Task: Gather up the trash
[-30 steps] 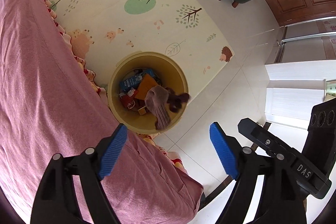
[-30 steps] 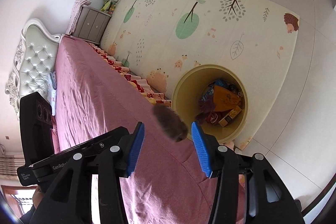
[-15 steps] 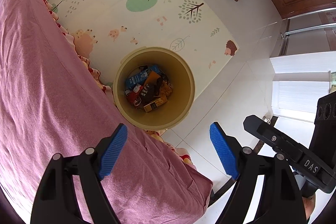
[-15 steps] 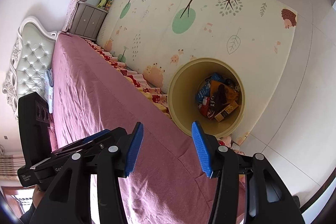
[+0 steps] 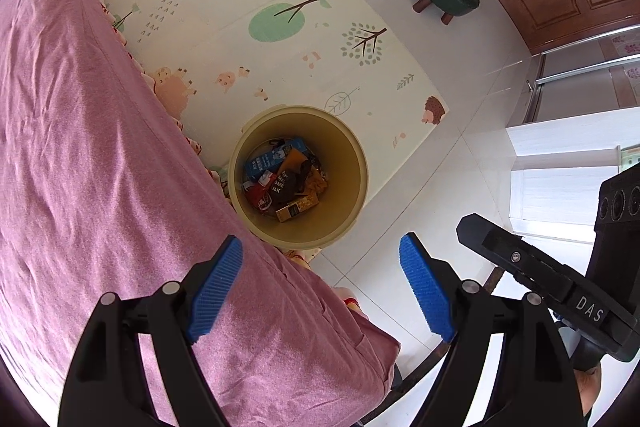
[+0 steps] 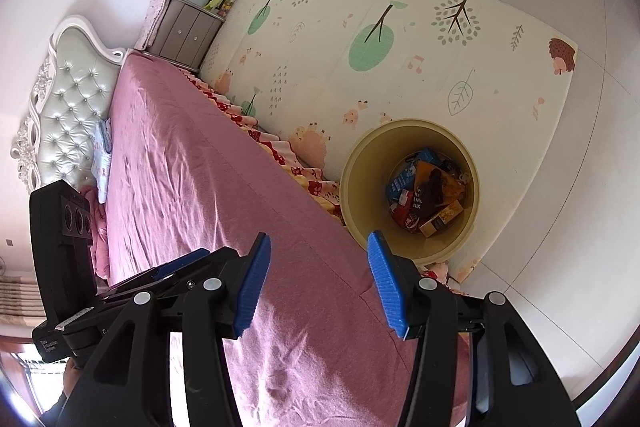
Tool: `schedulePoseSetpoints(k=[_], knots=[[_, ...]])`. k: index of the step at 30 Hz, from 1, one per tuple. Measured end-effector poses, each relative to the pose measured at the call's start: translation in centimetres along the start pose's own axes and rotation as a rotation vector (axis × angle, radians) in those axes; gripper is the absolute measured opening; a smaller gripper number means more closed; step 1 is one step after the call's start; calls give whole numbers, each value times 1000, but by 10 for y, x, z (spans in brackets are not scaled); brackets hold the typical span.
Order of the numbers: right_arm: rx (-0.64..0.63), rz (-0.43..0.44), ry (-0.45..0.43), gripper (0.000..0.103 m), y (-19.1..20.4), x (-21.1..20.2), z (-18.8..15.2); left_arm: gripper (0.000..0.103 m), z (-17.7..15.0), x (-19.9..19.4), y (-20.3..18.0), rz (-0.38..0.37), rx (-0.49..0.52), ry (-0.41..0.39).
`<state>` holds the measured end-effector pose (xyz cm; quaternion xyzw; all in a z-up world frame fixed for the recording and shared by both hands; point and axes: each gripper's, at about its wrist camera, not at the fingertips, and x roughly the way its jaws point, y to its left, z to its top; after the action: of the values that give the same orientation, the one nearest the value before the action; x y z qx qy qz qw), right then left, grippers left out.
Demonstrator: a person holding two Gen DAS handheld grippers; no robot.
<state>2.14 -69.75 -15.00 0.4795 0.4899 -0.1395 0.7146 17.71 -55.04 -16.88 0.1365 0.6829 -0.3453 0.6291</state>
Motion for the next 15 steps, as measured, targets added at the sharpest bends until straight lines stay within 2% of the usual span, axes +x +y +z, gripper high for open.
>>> schedulePoseSetpoints(k=[8,15], knots=[[-115,24,21,51,61,-10,-22,80,-40,-59,35,12,-73,-80],[-287,79,78,56,147,-11,-72,84,-103,-131,90,46,-200,-194]])
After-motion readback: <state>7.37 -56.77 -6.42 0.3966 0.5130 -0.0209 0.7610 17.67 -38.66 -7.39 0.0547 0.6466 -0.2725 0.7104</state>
